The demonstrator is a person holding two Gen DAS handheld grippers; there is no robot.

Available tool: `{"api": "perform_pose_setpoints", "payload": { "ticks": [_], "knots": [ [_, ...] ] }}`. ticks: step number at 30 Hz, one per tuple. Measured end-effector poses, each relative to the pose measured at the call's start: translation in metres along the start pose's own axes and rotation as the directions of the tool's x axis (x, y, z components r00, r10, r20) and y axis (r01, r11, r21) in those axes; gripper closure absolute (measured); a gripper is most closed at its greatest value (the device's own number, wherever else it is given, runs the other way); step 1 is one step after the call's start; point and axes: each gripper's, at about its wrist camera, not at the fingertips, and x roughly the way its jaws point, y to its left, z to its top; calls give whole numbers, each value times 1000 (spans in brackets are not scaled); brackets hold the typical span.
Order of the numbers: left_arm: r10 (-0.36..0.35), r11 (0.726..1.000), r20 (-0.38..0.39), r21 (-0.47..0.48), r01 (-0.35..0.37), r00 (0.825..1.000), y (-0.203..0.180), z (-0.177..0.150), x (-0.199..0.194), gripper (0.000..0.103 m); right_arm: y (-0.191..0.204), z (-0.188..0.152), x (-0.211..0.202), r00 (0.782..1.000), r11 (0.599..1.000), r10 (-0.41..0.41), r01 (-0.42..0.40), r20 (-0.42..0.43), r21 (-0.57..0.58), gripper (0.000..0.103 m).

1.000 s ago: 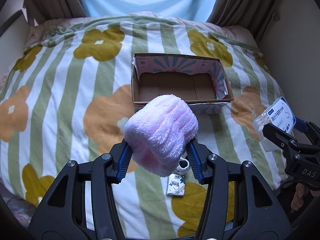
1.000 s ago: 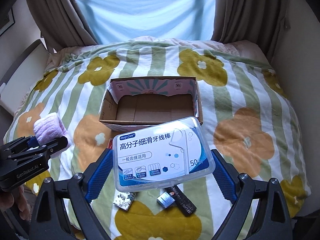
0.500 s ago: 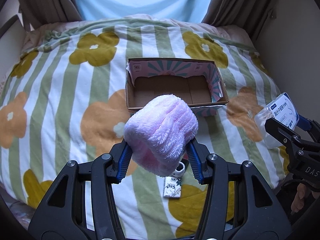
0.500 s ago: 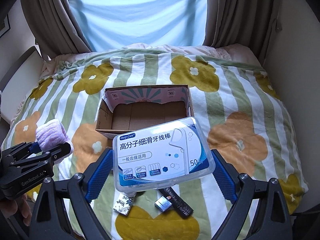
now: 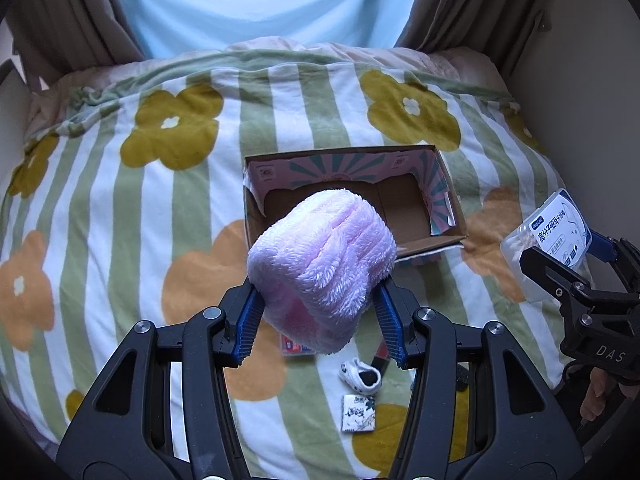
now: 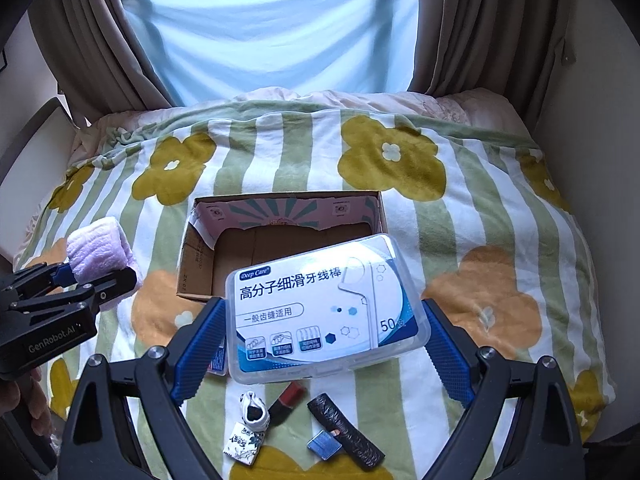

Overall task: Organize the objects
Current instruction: 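Carry the towel roll and floss-pick box over the cardboard box with both tools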

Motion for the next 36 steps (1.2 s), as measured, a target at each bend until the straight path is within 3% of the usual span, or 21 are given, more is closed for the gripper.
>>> {"api": "perform_pose_setpoints", "payload": {
  "ticks": [7,15,26,36],
  "knots": [
    [-52,998,-46,-35,50,998,12,47,61,55,-1,36,58,999,999,3,-4,-33,-42,11],
    [-62,997,-138,-55,55,989,18,76,153,55,7,51,153,990,995,24,-37,-141,-95,11],
    [-49,998,-271,-40,39,961,17,74,263,55,16,34,252,963,980,53,-101,-265,-170,11],
    [-16,1000,-289,-19,11,957,10,63,294,55,7,25,275,953,981,86,-131,-291,-139,11]
  ]
}}
